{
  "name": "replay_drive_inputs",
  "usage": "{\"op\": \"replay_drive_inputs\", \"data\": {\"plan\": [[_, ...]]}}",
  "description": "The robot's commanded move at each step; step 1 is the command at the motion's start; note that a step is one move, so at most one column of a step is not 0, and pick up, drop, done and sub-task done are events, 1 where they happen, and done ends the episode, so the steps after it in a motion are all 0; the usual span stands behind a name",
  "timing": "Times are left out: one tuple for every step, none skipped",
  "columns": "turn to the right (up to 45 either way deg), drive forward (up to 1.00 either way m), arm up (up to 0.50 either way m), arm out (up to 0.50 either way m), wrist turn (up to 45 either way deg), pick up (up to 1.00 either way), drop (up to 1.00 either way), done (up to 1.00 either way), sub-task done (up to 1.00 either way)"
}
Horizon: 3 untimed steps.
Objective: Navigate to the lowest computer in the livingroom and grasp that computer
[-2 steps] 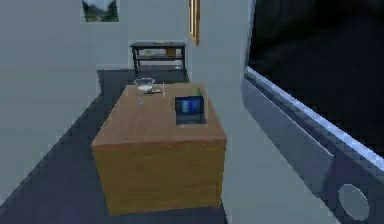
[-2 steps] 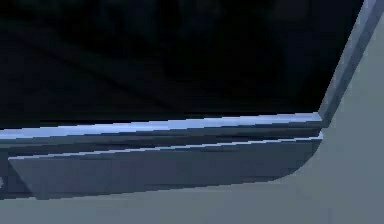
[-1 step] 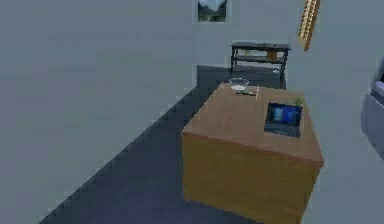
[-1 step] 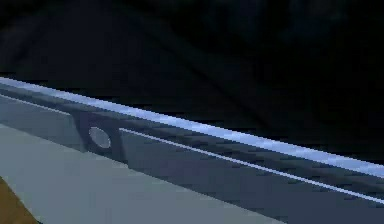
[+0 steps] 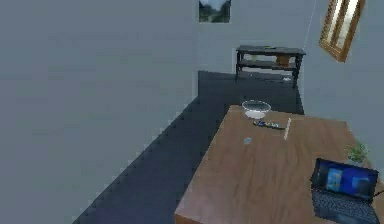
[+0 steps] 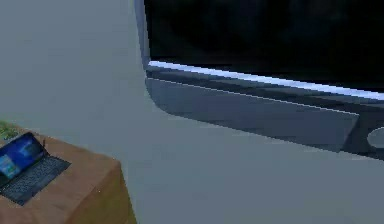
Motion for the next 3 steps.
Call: {"op": "replay_drive_inputs", "data": {"plan": [[-39.0, 0.00, 0.00, 0.00, 0.0, 0.00, 0.00, 0.00, 0.00], [0.0, 1.00, 0.00, 0.00, 0.0, 0.00, 0.00, 0.00, 0.00], [45.0, 0.00, 0.00, 0.00, 0.0, 0.00, 0.00, 0.00, 0.00]]}}
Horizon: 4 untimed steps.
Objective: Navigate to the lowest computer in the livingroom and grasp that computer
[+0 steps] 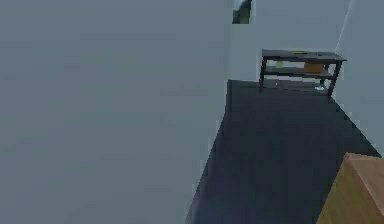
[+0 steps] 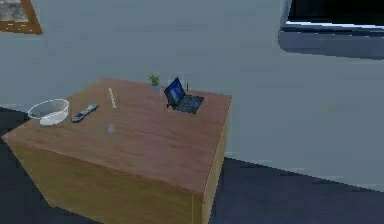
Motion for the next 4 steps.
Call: {"op": "replay_drive_inputs", "data": {"plan": [[15.0, 0.00, 0.00, 0.00, 0.0, 0.00, 0.00, 0.00, 0.00], [0.0, 1.00, 0.00, 0.00, 0.0, 0.00, 0.00, 0.00, 0.00], [3.0, 0.00, 0.00, 0.00, 0.0, 0.00, 0.00, 0.00, 0.00], [0.0, 1.00, 0.00, 0.00, 0.0, 0.00, 0.00, 0.00, 0.00]]}}
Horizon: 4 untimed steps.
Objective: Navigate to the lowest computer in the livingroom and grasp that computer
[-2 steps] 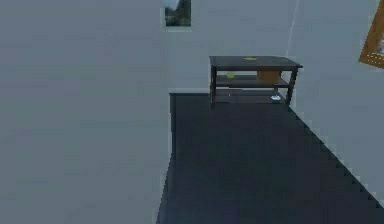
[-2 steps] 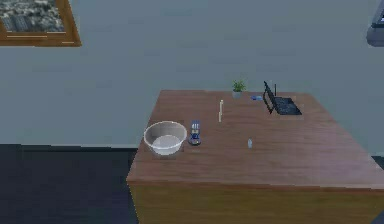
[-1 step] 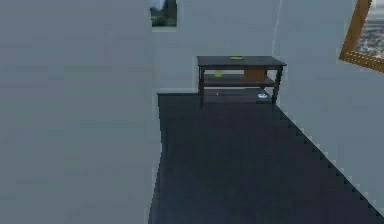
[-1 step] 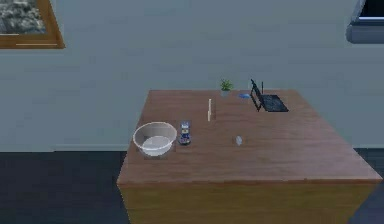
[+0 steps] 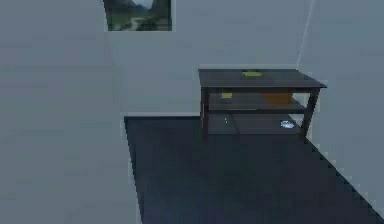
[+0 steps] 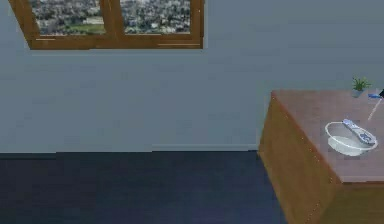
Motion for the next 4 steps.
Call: {"op": "replay_drive_inputs", "data": {"plan": [[0.0, 1.00, 0.00, 0.00, 0.0, 0.00, 0.00, 0.00, 0.00], [6.0, 0.00, 0.00, 0.00, 0.0, 0.00, 0.00, 0.00, 0.00], [0.0, 0.15, 0.00, 0.00, 0.0, 0.00, 0.00, 0.00, 0.00], [-45.0, 0.00, 0.00, 0.00, 0.0, 0.00, 0.00, 0.00, 0.00]]}}
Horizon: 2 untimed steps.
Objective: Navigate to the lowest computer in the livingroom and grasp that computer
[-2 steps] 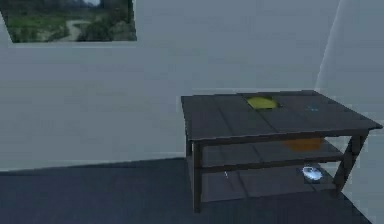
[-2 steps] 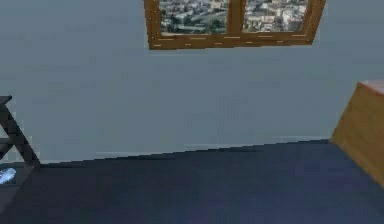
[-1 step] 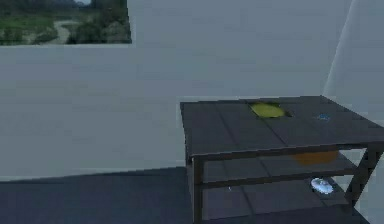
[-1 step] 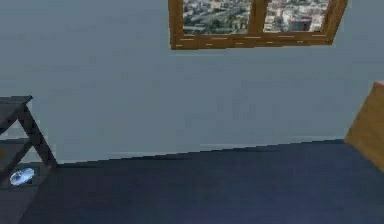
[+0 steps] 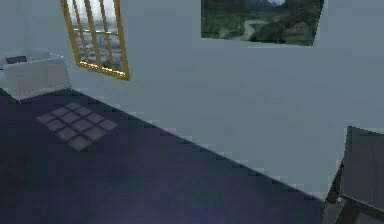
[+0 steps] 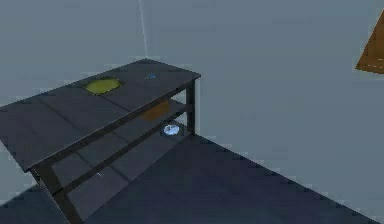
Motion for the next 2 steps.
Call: {"op": "replay_drive_inputs", "data": {"plan": [[-6.0, 0.00, 0.00, 0.00, 0.0, 0.00, 0.00, 0.00, 0.00], [0.0, 0.25, 0.00, 0.00, 0.0, 0.00, 0.00, 0.00, 0.00]]}}
